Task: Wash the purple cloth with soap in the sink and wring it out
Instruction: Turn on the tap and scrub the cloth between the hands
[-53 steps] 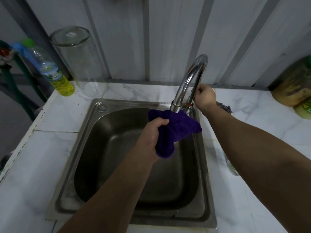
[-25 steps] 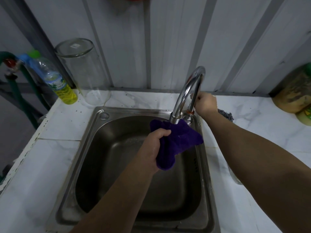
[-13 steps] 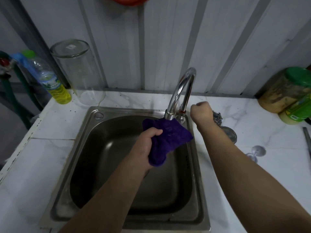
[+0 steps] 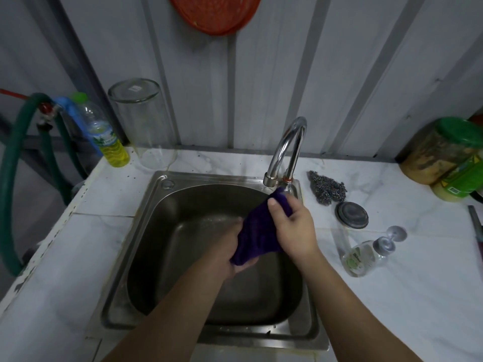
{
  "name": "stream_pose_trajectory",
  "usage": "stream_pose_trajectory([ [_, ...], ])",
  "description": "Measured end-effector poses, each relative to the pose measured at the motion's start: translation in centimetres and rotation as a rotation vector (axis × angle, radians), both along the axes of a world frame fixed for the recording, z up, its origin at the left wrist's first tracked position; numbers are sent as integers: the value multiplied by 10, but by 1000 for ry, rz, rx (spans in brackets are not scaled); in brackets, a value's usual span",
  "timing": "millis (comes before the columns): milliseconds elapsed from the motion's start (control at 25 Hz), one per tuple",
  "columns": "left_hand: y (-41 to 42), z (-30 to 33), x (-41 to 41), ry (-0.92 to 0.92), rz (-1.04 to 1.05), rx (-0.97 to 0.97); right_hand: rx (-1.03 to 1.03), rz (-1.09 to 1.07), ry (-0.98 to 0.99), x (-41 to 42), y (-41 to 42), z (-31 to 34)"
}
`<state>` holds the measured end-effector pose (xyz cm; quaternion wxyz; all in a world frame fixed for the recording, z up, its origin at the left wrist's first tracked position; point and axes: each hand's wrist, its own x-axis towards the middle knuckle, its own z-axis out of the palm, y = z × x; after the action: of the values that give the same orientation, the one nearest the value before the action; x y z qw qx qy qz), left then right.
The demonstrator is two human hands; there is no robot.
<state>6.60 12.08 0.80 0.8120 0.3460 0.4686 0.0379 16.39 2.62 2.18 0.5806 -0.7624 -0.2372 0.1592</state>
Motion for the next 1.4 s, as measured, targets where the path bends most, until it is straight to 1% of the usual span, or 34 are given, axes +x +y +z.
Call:
stream_pose_trajectory([
  [40, -3, 1, -1, -59, 71, -81, -58, 43, -150, -13, -3, -1],
  [80, -6, 2, -3, -128, 140, -116, -132, 103, -274, -32, -6, -2],
  [120, -9, -5, -2, -174, 191, -128, -219, 164, -364, -53, -7, -5],
  [160, -9, -10, -1, -190, 208, -85, -297, 182, -404, -71, -1, -5],
  [200, -11, -11, -2, -208, 224, -75, -351, 146, -379, -82, 9, -5],
  [280, -11, -5, 5, -157, 235, -69, -407, -21, -209, -66, 32, -9],
  [320, -8, -3, 13, -109, 240, -67, -420, -105, -85, -46, 41, -9],
  [360, -5, -2, 21, -2, 202, 25, -428, -175, 37, -25, 45, -9],
  [400, -5, 0, 27, 85, 207, 94, -428, -199, 122, -13, 43, -9],
  [440, 0, 3, 29, 147, 204, 140, -407, -195, 152, -13, 41, -12],
  [560, 22, -2, 31, 164, 312, 131, -351, -115, 78, -56, 43, -23],
  [600, 24, -4, 31, 165, 307, 122, -337, -128, 48, -62, 47, -26],
  [640, 21, -8, 29, 167, 285, 121, -362, -160, 61, -57, 52, -29],
  [760, -1, -6, 29, 149, 162, 100, -428, -242, 263, -10, 47, -21],
  [800, -4, -2, 32, 158, 131, 125, -411, -237, 303, -7, 41, -18],
  [840, 0, -1, 37, 184, 154, 166, -382, -223, 307, -12, 37, -18],
  [920, 18, -2, 37, 212, 265, 205, -317, -175, 241, -45, 34, -15],
  [960, 27, -5, 37, 150, 314, 201, -276, -130, 203, -62, 37, -12],
  [1040, 31, -14, 30, 14, 347, 117, -297, -108, 131, -67, 46, -7],
  [1080, 27, -16, 28, -8, 314, 84, -338, -126, 126, -56, 51, -7],
  [1160, 10, -13, 30, -5, 175, 32, -428, -181, 168, -25, 53, -5],
  [1240, -2, -1, 34, 105, 126, 97, -429, -207, 273, -10, 41, -10],
  [1280, 2, 2, 33, 144, 133, 127, -386, -204, 285, -16, 37, -11],
  [1320, 8, 2, 29, 156, 170, 133, -353, -186, 252, -32, 36, -13],
  [1400, 18, -2, 16, 78, 220, 90, -305, -105, 186, -72, 36, -12],
])
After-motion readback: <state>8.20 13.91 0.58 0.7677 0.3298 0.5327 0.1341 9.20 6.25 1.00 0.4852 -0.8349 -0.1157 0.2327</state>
